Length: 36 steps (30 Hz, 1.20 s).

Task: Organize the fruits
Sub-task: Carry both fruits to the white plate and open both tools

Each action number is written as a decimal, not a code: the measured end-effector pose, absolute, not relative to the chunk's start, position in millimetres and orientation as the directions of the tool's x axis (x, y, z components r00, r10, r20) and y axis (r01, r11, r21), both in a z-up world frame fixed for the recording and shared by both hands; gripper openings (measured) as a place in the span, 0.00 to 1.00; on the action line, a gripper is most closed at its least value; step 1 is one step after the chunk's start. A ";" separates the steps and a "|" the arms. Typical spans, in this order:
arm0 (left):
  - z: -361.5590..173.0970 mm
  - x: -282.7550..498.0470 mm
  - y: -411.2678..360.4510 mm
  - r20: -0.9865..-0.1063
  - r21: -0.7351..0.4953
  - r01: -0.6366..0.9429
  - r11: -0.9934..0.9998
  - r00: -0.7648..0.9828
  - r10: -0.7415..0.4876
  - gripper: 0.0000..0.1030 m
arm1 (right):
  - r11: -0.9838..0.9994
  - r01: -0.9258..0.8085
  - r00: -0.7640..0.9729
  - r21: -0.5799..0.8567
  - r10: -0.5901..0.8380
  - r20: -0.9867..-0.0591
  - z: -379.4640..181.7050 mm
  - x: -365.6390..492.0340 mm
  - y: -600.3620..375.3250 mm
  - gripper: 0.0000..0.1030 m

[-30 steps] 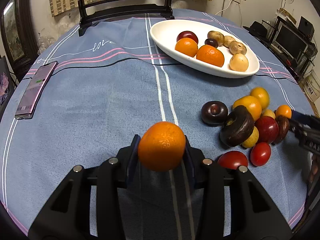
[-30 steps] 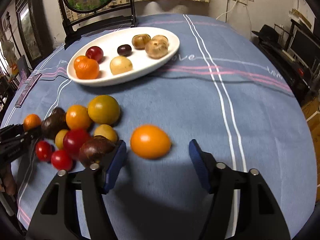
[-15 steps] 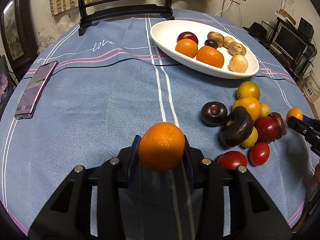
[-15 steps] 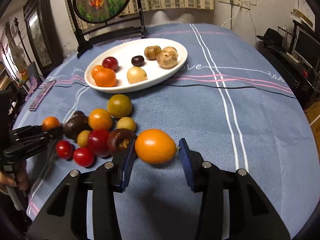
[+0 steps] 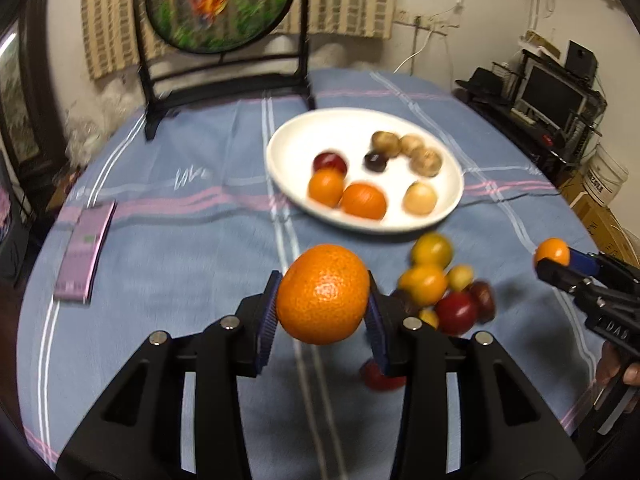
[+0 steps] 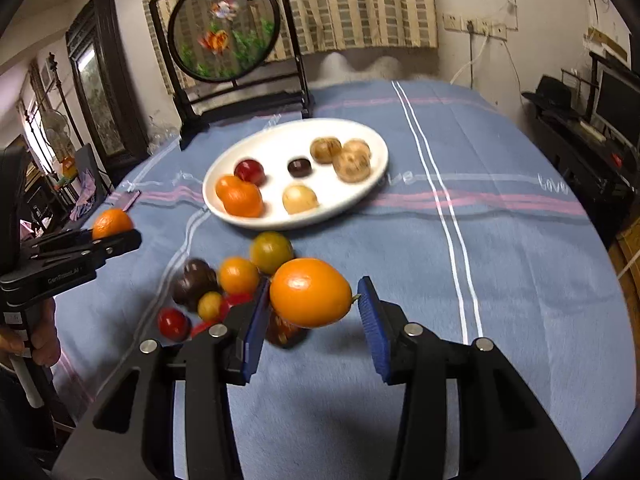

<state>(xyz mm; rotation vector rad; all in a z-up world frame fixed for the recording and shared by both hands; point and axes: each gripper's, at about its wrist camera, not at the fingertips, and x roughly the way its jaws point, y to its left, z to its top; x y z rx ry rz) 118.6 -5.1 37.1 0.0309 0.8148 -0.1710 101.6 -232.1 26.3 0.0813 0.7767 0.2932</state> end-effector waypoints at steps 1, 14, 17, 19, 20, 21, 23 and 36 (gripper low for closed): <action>41.0 122.0 -8.6 -0.722 -0.037 0.170 0.985 0.677 -0.144 0.39 | 0.955 -0.233 0.679 0.182 0.294 -0.673 29.3 103.9 -231.3 0.43; 62.4 219.5 -36.4 -0.723 -0.066 0.145 0.987 0.675 -0.148 0.39 | 0.949 -0.239 0.717 0.207 0.316 -0.621 58.6 192.6 -201.9 0.43; 55.0 240.0 -36.8 -0.739 -0.051 0.126 0.991 0.663 -0.122 0.39 | 0.960 -0.218 0.700 0.178 0.280 -0.657 46.4 213.5 -195.6 0.43; 46.5 252.4 -37.6 -0.755 -0.048 0.122 0.991 0.645 -0.116 0.39 | 0.963 -0.207 0.677 0.175 0.270 -0.684 34.9 226.7 -193.6 0.43; 42.2 257.8 -38.0 -0.763 -0.049 0.119 0.992 0.636 -0.114 0.39 | 0.964 -0.200 0.660 0.173 0.263 -0.704 26.8 234.9 -191.5 0.43; 35.4 264.7 -38.5 -0.775 -0.049 0.116 0.992 0.623 -0.111 0.39 | 0.965 -0.198 0.651 0.172 0.261 -0.713 22.2 239.0 -190.5 0.44; 25.6 273.3 -39.2 -0.791 -0.056 0.110 0.992 0.601 -0.111 0.39 | 0.965 -0.206 0.636 0.163 0.259 -0.727 14.2 246.5 -186.8 0.44; 32.5 265.3 -34.0 -0.750 -0.051 0.074 0.996 0.656 -0.088 0.74 | 0.963 -0.212 0.654 0.167 0.266 -0.708 18.5 241.3 -191.7 0.52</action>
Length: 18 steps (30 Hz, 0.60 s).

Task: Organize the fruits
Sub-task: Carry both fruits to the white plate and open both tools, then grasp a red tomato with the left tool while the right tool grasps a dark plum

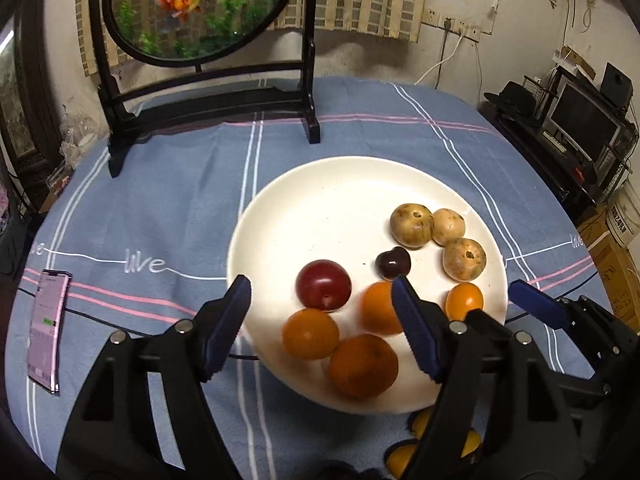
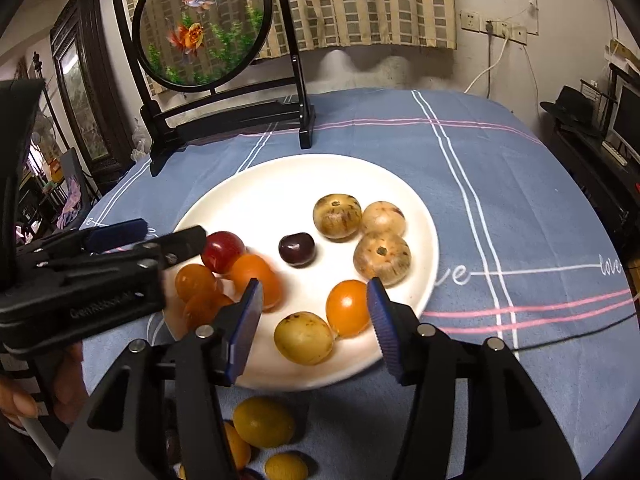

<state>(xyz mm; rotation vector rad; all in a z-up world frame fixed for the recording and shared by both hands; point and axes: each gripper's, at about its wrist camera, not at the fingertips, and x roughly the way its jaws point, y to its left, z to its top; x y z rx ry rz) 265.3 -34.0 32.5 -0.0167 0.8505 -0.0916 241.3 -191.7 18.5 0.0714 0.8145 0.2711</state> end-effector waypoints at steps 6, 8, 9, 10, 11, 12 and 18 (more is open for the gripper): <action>43.5 237.4 -30.3 -0.726 -0.033 0.082 0.996 0.683 -0.080 0.79 | 0.967 -0.179 0.660 0.181 0.255 -0.707 23.9 218.9 -208.6 0.52; 45.4 223.3 -31.0 -0.721 -0.022 0.097 0.995 0.687 -0.083 0.79 | 0.970 -0.161 0.669 0.181 0.242 -0.703 25.9 207.4 -216.4 0.53; 46.1 218.1 -31.6 -0.720 -0.017 0.102 0.995 0.689 -0.083 0.80 | 0.972 -0.151 0.674 0.180 0.234 -0.700 26.5 201.3 -219.8 0.55; 46.6 209.6 -31.8 -0.715 -0.009 0.109 0.994 0.694 -0.083 0.80 | 0.974 -0.140 0.680 0.180 0.227 -0.698 26.5 194.5 -223.2 0.63; 46.7 201.5 -32.0 -0.713 -0.002 0.114 0.993 0.697 -0.082 0.81 | 0.975 -0.133 0.685 0.181 0.222 -0.694 26.3 188.9 -225.8 0.65; 46.5 195.7 -32.1 -0.712 0.002 0.117 0.993 0.698 -0.081 0.82 | 0.975 -0.128 0.688 0.181 0.219 -0.692 26.0 183.1 -227.8 0.65; 39.7 150.2 -27.0 -0.705 0.008 0.109 0.994 0.706 -0.072 0.82 | 0.977 -0.141 0.675 0.159 0.213 -0.707 16.3 146.0 -227.4 0.65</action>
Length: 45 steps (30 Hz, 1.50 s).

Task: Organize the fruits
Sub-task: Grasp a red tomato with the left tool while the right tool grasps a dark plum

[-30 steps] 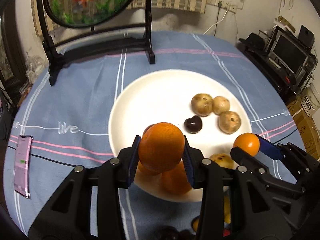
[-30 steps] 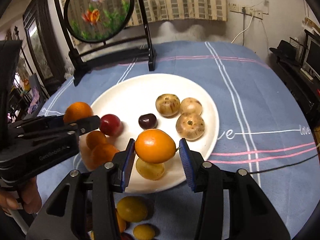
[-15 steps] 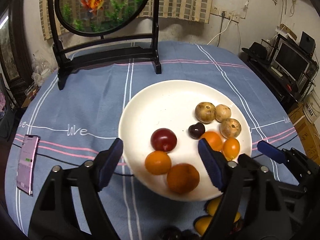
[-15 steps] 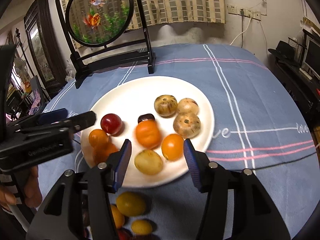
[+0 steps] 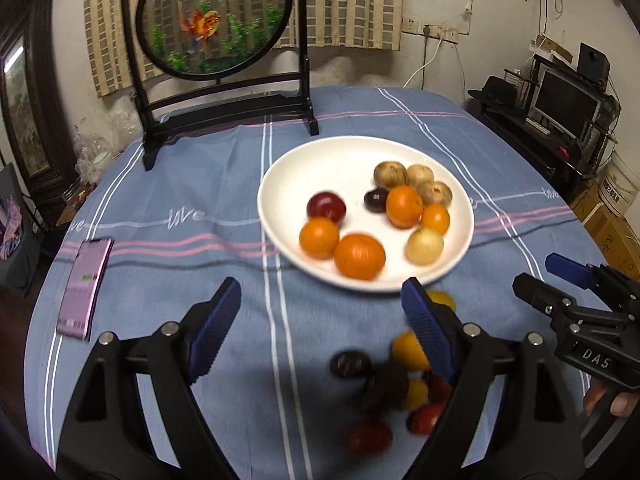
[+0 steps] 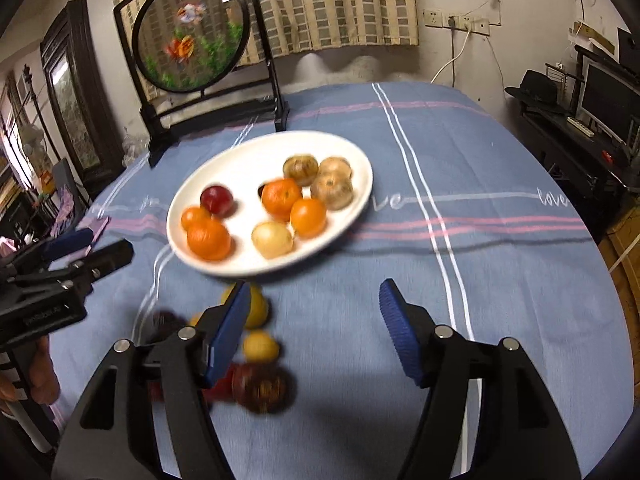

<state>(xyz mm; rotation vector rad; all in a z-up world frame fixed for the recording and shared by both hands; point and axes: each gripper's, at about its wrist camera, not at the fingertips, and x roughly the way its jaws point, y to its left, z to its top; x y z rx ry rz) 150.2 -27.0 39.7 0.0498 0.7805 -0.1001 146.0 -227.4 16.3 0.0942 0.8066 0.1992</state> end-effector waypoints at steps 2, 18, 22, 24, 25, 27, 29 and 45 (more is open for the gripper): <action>35.2 138.2 -23.9 -0.712 -0.001 0.109 0.994 0.698 -0.077 0.82 | 0.978 -0.141 0.668 0.156 0.210 -0.714 10.4 134.4 -226.9 0.65; -11.1 86.8 -24.0 -0.791 0.007 0.153 0.988 0.606 -0.088 0.82 | 0.973 -0.137 0.628 0.185 0.230 -0.744 -11.8 89.0 -232.1 0.65; -25.2 83.1 -26.4 -0.816 0.016 0.164 0.986 0.573 -0.082 0.82 | 0.968 -0.144 0.615 0.207 0.252 -0.747 -15.2 86.4 -231.7 0.65; -29.7 83.7 -27.9 -0.824 0.014 0.169 0.986 0.560 -0.084 0.82 | 0.967 -0.142 0.610 0.212 0.254 -0.751 -17.5 85.6 -232.2 0.65; -31.1 84.5 -28.2 -0.825 0.014 0.170 0.985 0.559 -0.085 0.82 | 0.967 -0.142 0.608 0.213 0.254 -0.752 -18.2 85.2 -232.4 0.65; -34.2 86.2 -30.6 -0.824 0.016 0.178 0.984 0.559 -0.088 0.81 | 0.966 -0.143 0.606 0.214 0.257 -0.753 -18.9 85.0 -231.8 0.65; -37.1 88.9 -33.7 -0.827 0.023 0.182 0.983 0.556 -0.083 0.81 | 0.965 -0.150 0.603 0.214 0.261 -0.754 -19.0 83.8 -231.1 0.65; -42.0 87.9 -43.2 -0.825 -0.034 0.290 0.956 0.532 -0.191 0.33 | 0.975 -0.205 0.550 0.086 0.188 -0.814 -34.7 97.6 -205.2 0.65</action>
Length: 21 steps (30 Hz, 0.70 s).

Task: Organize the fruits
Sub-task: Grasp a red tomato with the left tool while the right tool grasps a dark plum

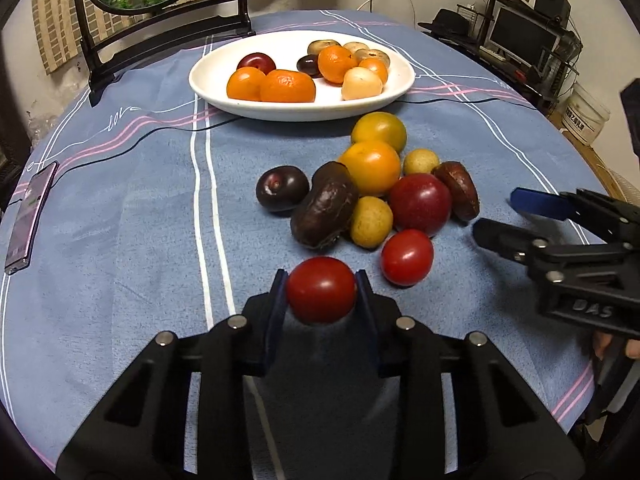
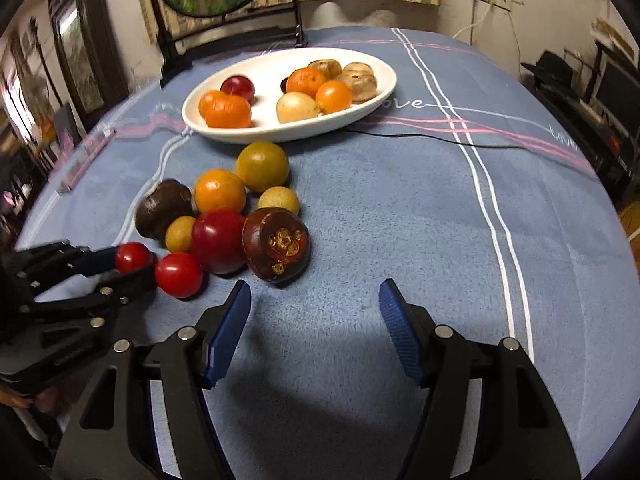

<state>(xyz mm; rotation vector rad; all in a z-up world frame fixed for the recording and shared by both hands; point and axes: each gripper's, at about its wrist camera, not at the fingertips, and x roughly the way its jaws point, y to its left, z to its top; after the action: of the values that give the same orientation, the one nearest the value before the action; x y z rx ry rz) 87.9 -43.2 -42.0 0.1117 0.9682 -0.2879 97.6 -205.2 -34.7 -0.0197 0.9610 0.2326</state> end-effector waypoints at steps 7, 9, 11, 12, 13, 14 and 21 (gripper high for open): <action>-41.2 87.8 -41.3 -0.827 -0.052 0.290 0.956 0.523 -0.203 0.33 | 0.961 -0.271 0.526 0.063 0.202 -0.826 -38.9 118.5 -187.9 0.46; -40.7 88.7 -39.7 -0.830 -0.061 0.287 0.956 0.518 -0.209 0.33 | 0.949 -0.301 0.506 0.088 0.237 -0.829 -40.7 122.5 -185.0 0.39; -40.3 89.2 -38.7 -0.832 -0.064 0.285 0.956 0.514 -0.209 0.32 | 0.950 -0.301 0.514 0.085 0.237 -0.825 -39.3 121.5 -184.4 0.38; -39.8 89.3 -38.0 -0.833 -0.066 0.283 0.957 0.513 -0.209 0.32 | 0.948 -0.301 0.514 0.102 0.252 -0.820 -38.6 119.7 -186.3 0.38; -38.7 89.4 -36.6 -0.832 -0.070 0.279 0.958 0.514 -0.210 0.32 | 0.946 -0.303 0.514 0.113 0.262 -0.817 -37.6 117.1 -187.2 0.38; -37.1 89.2 -35.2 -0.830 -0.070 0.277 0.958 0.517 -0.210 0.32 | 0.943 -0.308 0.517 0.128 0.279 -0.809 -35.2 113.2 -188.9 0.38; -15.5 84.0 -26.4 -0.799 -0.068 0.267 0.961 0.562 -0.212 0.32 | 0.935 -0.313 0.587 0.166 0.328 -0.740 -5.1 93.1 -206.0 0.38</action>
<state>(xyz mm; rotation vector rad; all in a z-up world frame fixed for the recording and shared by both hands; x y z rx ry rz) 84.0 -26.4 -15.5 0.0637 0.9324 -0.2827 93.1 -206.0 -5.1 0.0182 0.8666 0.3733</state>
